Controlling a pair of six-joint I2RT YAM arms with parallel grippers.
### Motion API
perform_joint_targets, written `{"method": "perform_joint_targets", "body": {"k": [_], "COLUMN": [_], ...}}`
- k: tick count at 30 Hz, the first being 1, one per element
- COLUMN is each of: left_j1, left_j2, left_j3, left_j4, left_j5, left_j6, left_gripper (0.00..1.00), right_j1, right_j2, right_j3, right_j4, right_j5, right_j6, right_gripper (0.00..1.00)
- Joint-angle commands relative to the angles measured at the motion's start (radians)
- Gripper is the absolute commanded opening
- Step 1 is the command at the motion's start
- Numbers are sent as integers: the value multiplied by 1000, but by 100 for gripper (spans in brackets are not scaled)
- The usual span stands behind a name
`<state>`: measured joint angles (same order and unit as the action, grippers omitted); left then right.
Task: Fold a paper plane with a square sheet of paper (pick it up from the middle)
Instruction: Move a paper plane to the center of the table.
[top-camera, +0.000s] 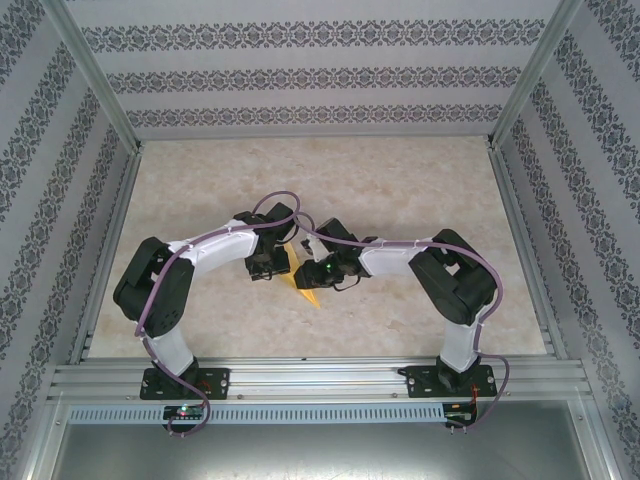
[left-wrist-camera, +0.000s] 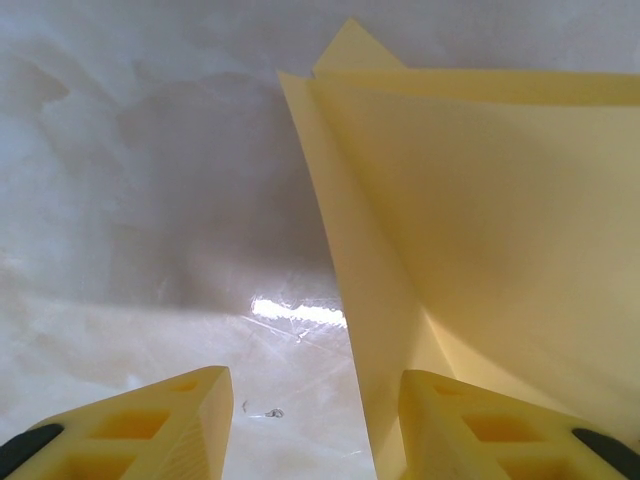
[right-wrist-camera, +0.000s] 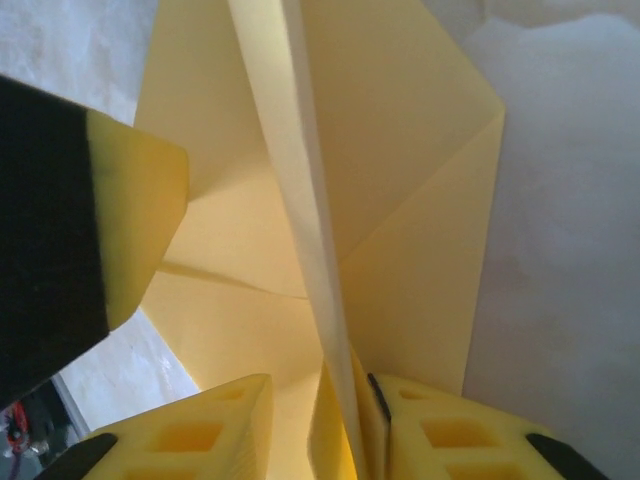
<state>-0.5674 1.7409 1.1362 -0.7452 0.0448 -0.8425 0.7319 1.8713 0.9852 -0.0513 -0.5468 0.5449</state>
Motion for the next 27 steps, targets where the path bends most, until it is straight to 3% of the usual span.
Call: {"method": "perform_joint_targets", "body": {"k": [1,6,11,15,20,27], "left_j1": [12,12,14,22,38,47], "left_j2": [-49,-146,-291,-367,-399,-413], "left_j3": [-18,-55,-84,-110,-139,-151], "left_j4": [17,46,48,39,37,34], "left_j5": [-6,-46,-145,-207,-221,-217], "left_j6": [2,-21,-38,-45,-52,-47], "left_gripper": [48,48,53,54,54,54], "right_j1": [19,27,13,-1,-3,0], "right_j2": [12,-52,-174,-196,-115,-12], "right_j3": [45,53,72,93,165,207], "right_j4": [-73,-113,-285,-380,-432,-419], "right_j5": [66,135,479,704,770,766], "right_j6": [-59,-63,-49,-8,49,109], "right_gripper": [23,9,2,5,9,12]}}
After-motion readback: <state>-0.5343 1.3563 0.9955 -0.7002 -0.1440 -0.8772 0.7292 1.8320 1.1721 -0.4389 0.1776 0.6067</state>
